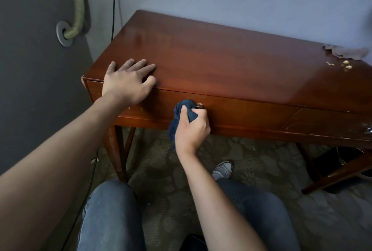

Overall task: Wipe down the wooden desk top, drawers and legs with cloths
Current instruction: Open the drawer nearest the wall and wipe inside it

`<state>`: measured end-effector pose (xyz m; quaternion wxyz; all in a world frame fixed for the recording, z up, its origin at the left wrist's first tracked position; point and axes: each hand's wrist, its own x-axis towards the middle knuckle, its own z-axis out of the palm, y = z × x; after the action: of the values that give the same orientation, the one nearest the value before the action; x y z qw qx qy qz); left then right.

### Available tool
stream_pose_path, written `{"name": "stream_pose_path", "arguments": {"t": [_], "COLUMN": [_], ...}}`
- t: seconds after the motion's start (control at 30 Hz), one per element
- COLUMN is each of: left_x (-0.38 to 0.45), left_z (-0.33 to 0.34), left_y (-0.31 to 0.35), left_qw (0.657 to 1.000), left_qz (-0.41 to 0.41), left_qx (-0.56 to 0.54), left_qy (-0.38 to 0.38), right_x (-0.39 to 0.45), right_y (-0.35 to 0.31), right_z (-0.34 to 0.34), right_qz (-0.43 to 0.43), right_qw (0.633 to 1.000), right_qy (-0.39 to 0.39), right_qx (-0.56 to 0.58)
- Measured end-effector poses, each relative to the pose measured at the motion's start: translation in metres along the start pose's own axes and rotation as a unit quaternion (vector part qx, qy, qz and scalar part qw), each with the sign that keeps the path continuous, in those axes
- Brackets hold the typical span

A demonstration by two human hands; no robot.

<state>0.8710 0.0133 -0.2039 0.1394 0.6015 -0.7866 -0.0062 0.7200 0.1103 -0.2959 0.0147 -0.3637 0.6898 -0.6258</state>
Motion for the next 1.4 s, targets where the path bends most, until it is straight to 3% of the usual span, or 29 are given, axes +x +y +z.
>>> {"name": "stream_pose_path", "arguments": {"t": [0.1,0.2,0.27,0.43,0.6,0.7,0.83,1.03,1.1,1.17,1.27,1.33,1.4], "left_x": [0.000,0.000,0.000,-0.001,-0.001,0.001,-0.001,-0.013,-0.017,-0.025,-0.036,-0.039,-0.038], "left_z": [0.000,0.001,0.001,0.000,-0.003,-0.004,-0.004,-0.009,-0.015,-0.017,-0.015,-0.010,-0.010], "left_y": [0.000,-0.001,-0.001,0.000,0.000,-0.002,-0.010,-0.041,-0.063,-0.088,-0.107,-0.104,-0.103], "left_qw": [1.000,1.000,1.000,1.000,1.000,1.000,0.999,0.993,0.995,0.997,0.995,0.993,0.995], "left_qz": [-0.002,-0.001,0.000,0.000,0.007,0.015,0.036,0.117,0.098,0.072,0.070,0.071,0.084], "left_qx": [0.004,0.001,0.000,0.002,0.005,-0.002,-0.015,-0.001,0.013,0.005,-0.069,-0.088,-0.045], "left_qy": [0.003,0.012,0.010,0.007,-0.012,-0.015,-0.008,-0.004,0.002,0.008,0.019,0.028,0.034], "right_x": [0.000,0.010,0.025,0.063,0.058,0.039,0.005,-0.022,-0.012,0.004,0.031,0.027,0.013], "right_y": [-0.005,-0.001,-0.001,0.003,0.005,-0.011,-0.021,0.019,0.005,-0.013,-0.030,-0.022,-0.005], "right_z": [0.003,-0.003,-0.013,-0.046,-0.047,-0.026,0.012,0.019,0.015,0.007,0.007,0.013,0.022], "right_qz": [-0.127,-0.310,-0.354,-0.208,-0.098,-0.187,-0.312,-0.283,-0.280,-0.292,-0.302,-0.357,-0.437], "right_qw": [0.985,0.927,0.904,0.963,0.986,0.969,0.929,0.927,0.935,0.946,0.948,0.927,0.889], "right_qy": [-0.007,-0.074,-0.088,-0.007,0.015,0.006,-0.067,-0.154,-0.123,-0.042,0.062,0.051,-0.030], "right_qx": [-0.118,-0.197,-0.222,-0.171,-0.131,-0.158,-0.188,-0.191,-0.179,-0.133,-0.083,-0.101,-0.129]}}
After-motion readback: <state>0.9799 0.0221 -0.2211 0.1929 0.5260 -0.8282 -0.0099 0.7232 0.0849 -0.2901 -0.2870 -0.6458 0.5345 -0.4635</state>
